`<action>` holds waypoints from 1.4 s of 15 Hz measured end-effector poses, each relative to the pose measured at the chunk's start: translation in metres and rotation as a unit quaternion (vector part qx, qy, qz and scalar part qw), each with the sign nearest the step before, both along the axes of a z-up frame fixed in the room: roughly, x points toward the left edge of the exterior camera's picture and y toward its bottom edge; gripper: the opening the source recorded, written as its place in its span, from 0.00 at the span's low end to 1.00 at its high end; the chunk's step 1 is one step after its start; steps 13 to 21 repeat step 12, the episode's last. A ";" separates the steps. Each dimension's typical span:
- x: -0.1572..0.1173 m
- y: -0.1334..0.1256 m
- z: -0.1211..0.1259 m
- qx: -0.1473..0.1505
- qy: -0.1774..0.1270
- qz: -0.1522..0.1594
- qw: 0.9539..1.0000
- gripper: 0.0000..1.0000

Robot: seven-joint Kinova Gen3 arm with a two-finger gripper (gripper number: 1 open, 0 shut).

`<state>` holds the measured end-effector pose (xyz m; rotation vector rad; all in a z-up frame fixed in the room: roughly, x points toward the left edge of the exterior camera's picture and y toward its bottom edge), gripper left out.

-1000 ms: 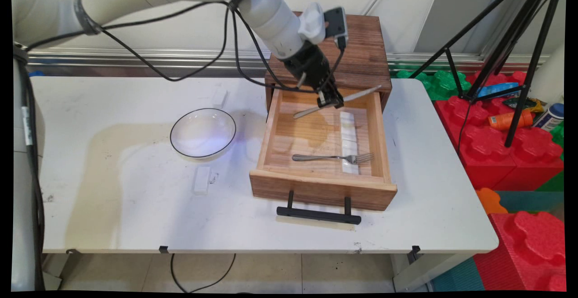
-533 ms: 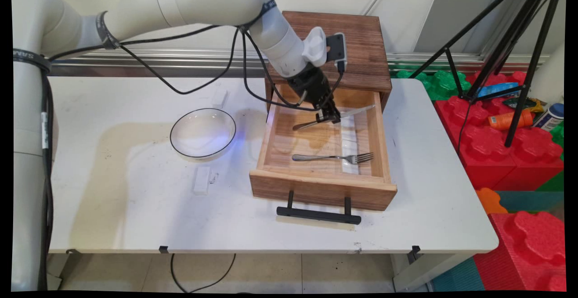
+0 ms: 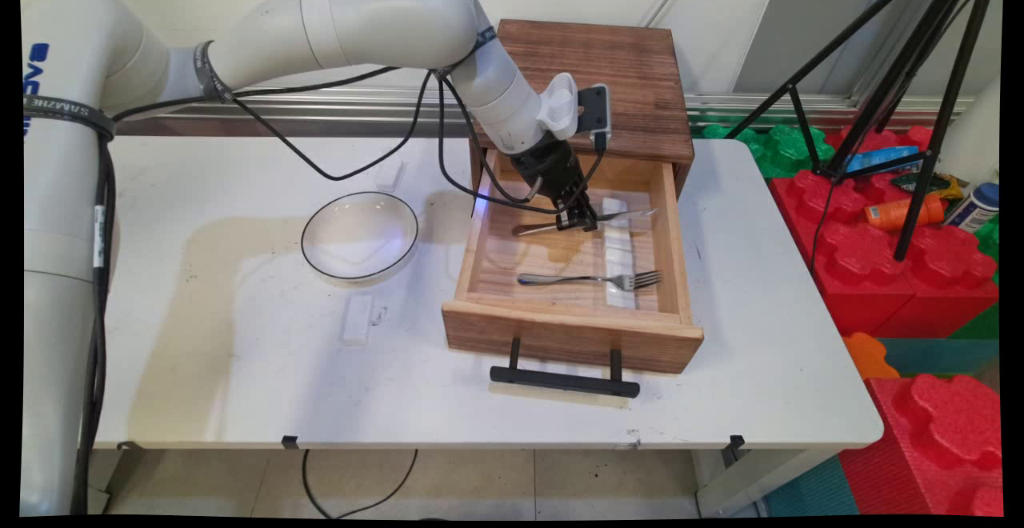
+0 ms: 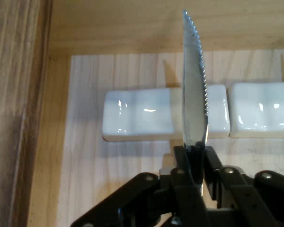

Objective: Place the picked object into the drawer

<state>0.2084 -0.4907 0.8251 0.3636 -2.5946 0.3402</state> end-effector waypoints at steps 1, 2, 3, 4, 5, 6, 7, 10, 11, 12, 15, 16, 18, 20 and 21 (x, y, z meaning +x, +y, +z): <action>0.000 -0.001 -0.003 0.001 -0.001 -0.001 1.000 0.00; 0.000 -0.002 -0.004 0.001 -0.002 -0.002 1.000 0.00; 0.000 -0.003 -0.007 0.002 -0.004 -0.003 1.000 0.00; 0.000 -0.003 -0.008 0.002 -0.004 -0.004 1.000 0.00; 0.000 -0.004 -0.010 0.003 -0.005 -0.005 1.000 1.00; 0.000 -0.005 -0.012 0.003 -0.004 -0.005 1.000 1.00; 0.000 -0.006 -0.013 0.002 -0.003 -0.006 1.000 1.00; 0.000 -0.008 -0.014 -0.001 0.000 -0.004 1.000 1.00; 0.000 -0.008 -0.014 -0.003 0.002 -0.003 1.000 1.00; 0.001 -0.009 -0.013 -0.004 0.005 -0.001 1.000 1.00; 0.001 -0.009 -0.013 -0.004 0.005 -0.001 1.000 1.00; 0.001 -0.009 -0.013 -0.004 0.005 -0.001 1.000 1.00; 0.001 -0.009 -0.013 -0.004 0.005 -0.001 1.000 1.00; 0.001 -0.009 -0.013 -0.004 0.005 -0.001 1.000 1.00; 0.001 -0.009 -0.013 -0.004 0.005 -0.001 1.000 1.00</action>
